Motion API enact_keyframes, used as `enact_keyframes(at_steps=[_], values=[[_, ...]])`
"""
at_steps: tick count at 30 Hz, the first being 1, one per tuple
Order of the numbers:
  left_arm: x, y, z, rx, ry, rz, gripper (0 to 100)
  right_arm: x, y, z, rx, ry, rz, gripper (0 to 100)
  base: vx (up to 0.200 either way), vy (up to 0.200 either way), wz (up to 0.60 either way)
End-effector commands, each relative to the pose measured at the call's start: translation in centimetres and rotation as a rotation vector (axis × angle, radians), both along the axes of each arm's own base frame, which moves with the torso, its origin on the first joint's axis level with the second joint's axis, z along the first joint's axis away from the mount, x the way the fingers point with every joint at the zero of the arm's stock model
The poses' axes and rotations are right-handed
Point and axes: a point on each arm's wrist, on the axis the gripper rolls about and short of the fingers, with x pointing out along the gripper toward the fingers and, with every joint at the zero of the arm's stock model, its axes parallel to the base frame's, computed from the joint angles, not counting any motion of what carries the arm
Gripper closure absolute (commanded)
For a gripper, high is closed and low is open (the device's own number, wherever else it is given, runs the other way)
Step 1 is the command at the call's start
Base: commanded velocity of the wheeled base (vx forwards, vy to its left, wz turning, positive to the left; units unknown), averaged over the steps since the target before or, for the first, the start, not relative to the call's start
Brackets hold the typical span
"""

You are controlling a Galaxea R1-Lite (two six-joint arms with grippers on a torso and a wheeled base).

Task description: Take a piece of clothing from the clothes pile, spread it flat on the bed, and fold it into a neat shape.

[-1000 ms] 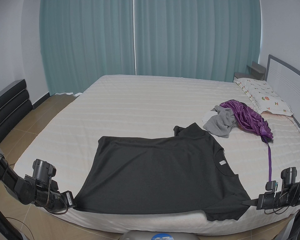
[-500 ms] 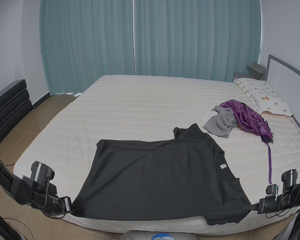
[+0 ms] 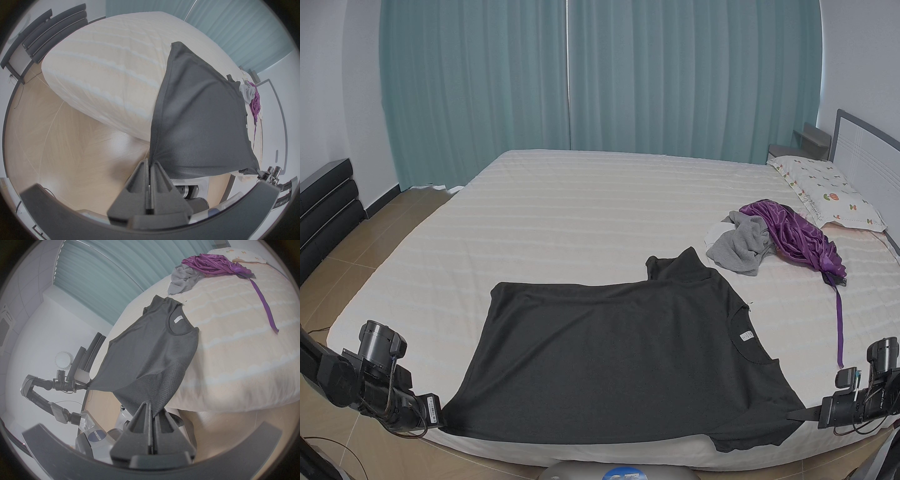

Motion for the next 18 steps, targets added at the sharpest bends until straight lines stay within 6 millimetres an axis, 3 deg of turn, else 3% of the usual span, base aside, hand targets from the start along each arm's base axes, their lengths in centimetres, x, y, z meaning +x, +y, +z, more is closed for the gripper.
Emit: enact_keyframes(at_steps=[1,8,10,14,18], values=[[1.1,0.1,0.5,-0.009,-0.032,0.019,100,-0.1,0.1,0.2,0.005,-0.018,0.002,100,0.000,0.000,0.00],[2.9,-0.1,1.7,-0.079,-0.118,0.125,100,2.7,-0.3,1.2,0.042,-0.042,-0.040,100,0.000,0.000,0.00],[4.5,-0.1,2.4,-0.111,-0.183,0.180,100,4.1,0.1,1.9,0.078,-0.041,-0.059,100,0.000,0.000,0.00],[5.9,-0.2,2.7,-0.126,-0.226,0.203,100,5.4,0.6,2.3,0.088,-0.053,-0.041,100,0.000,0.000,0.00],[6.8,-0.2,3.1,-0.133,-0.252,0.214,100,6.5,1.0,1.9,0.090,-0.036,-0.015,100,0.000,0.000,0.00]])
